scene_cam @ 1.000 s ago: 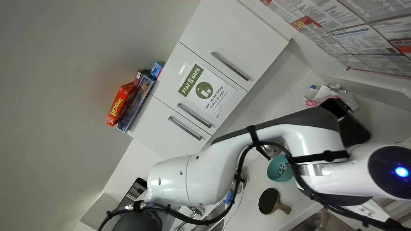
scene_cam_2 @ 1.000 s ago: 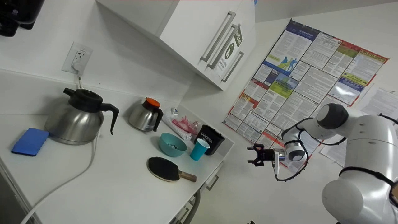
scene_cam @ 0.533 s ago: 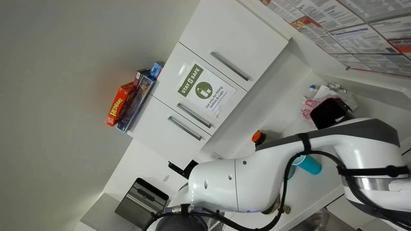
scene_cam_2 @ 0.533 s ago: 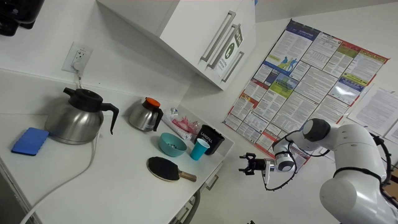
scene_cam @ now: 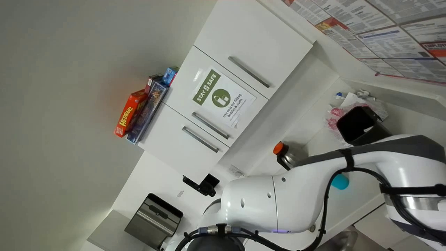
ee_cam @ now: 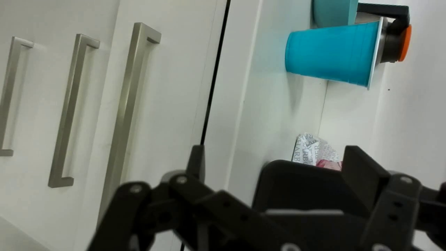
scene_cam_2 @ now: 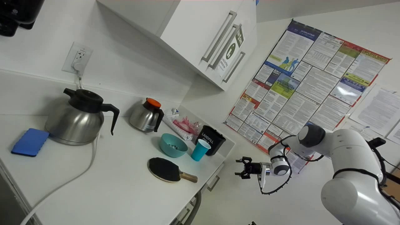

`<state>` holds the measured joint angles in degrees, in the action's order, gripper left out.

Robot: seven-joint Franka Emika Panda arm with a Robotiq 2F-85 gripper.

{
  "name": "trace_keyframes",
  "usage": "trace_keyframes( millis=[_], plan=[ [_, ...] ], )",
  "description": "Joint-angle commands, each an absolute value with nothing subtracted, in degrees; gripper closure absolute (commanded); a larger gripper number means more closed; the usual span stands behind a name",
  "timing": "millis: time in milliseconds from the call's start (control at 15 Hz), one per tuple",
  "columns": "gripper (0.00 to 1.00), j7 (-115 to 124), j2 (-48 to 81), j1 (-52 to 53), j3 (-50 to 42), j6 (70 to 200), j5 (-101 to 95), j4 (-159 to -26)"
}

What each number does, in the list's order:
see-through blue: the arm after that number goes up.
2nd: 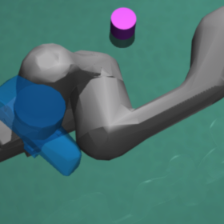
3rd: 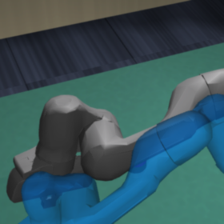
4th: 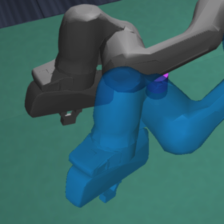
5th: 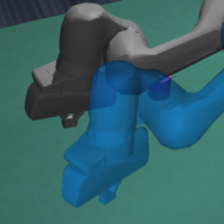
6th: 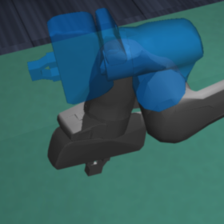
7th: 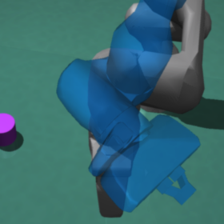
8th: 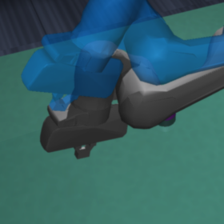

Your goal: Open the topmost drawer on the right

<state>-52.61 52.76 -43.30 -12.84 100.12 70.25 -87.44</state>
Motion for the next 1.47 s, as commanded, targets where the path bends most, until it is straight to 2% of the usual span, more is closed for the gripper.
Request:
trace_keyframes(
  millis=[0, 333, 733, 1400],
  plan=[
    [0.00, -52.41, 53.00, -43.68, -12.40, 100.23, 69.93, -87.00],
    [0.00, -60.49, 58.12, -45.72, -10.76, 102.79, 73.92, -85.92],
    [0.00, -70.74, 66.60, -50.53, -8.02, 97.52, 79.97, -81.47],
    [0.00, -65.15, 83.40, -54.05, -5.03, 93.77, 85.55, -63.55]
  ],
)
